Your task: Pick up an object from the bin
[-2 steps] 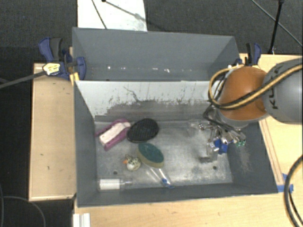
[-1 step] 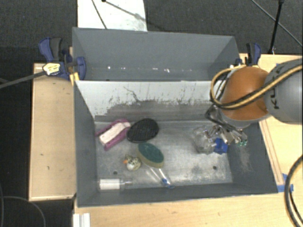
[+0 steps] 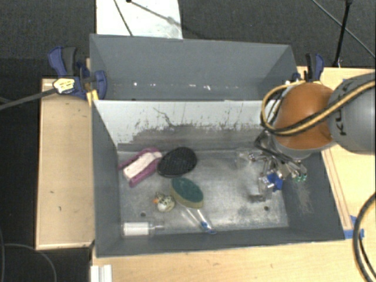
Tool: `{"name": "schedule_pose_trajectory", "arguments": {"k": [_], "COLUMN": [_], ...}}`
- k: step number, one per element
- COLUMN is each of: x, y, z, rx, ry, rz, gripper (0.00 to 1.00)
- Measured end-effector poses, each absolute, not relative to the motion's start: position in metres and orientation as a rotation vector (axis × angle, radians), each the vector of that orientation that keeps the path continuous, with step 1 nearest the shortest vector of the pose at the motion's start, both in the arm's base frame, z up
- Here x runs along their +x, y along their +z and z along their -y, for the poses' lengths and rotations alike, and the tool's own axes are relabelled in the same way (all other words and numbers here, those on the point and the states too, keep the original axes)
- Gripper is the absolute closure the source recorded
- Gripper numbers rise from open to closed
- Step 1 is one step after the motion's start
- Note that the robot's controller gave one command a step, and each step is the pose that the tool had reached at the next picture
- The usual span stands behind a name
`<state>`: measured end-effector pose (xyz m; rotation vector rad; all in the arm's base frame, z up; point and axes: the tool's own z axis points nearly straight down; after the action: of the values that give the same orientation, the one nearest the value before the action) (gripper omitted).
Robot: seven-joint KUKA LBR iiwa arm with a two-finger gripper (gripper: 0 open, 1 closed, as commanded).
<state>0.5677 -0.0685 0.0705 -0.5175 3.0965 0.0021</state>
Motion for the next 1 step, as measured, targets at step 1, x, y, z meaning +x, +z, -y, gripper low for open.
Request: {"name": "schedule_pose_trajectory", "arguments": {"k": [1], "x": [0.5246], "y": [0.1163], "z": [0.1438], "rx": [-0.709], "ry": [-0.005], "rz": [-3.06], "gripper": [0.0]}}
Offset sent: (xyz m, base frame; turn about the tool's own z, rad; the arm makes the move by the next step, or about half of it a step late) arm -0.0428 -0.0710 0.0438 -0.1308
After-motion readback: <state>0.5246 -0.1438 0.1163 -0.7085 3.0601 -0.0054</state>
